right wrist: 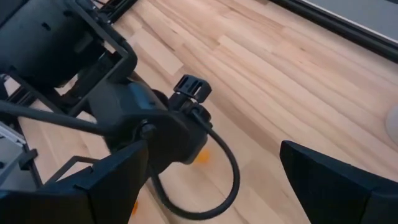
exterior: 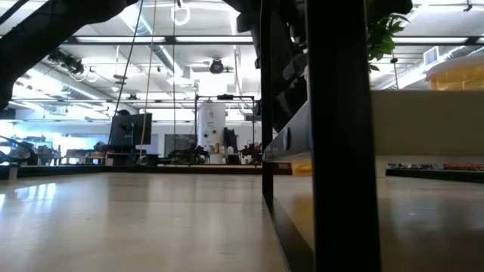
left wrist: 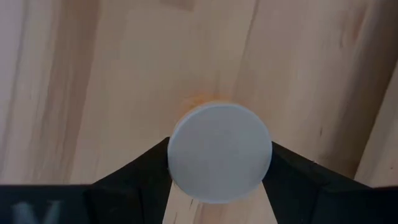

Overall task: Pick and place medicine bottles onto shelf by color
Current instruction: Put the orange pill bottle on the shelf aligned with the other orange pill bottles

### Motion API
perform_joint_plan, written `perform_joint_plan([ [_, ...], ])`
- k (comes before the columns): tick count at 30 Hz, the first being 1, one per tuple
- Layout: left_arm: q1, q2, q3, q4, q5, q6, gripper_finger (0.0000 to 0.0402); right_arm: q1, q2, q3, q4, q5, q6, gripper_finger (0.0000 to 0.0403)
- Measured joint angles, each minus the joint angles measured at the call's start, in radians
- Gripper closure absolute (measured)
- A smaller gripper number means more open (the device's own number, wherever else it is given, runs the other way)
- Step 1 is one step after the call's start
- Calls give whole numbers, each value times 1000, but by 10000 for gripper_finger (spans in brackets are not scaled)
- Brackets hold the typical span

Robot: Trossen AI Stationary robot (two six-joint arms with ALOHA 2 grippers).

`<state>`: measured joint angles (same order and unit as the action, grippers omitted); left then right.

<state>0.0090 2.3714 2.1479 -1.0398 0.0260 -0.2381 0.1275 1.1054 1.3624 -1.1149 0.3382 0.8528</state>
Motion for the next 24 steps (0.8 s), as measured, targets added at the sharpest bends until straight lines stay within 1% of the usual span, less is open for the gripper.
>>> perform_joint_plan([
  [3,-11,0,0,19,-1,14,177,11,0,0,1,4,-5,28],
  [5,-14,0,0,27,-4,20,168,16,0,0,0,5,-8,28],
  [7,-14,0,0,30,-4,22,152,24,0,0,1,8,-11,28],
  [13,-3,0,0,18,1,23,85,56,0,0,-4,8,11,28],
  [18,10,-15,5,-32,23,21,33,96,-1,0,-107,7,54,28],
  [21,12,-45,33,-77,23,12,14,132,-10,0,-170,4,93,28],
  [24,12,-86,48,-115,6,14,9,173,-23,0,-195,6,131,28],
])
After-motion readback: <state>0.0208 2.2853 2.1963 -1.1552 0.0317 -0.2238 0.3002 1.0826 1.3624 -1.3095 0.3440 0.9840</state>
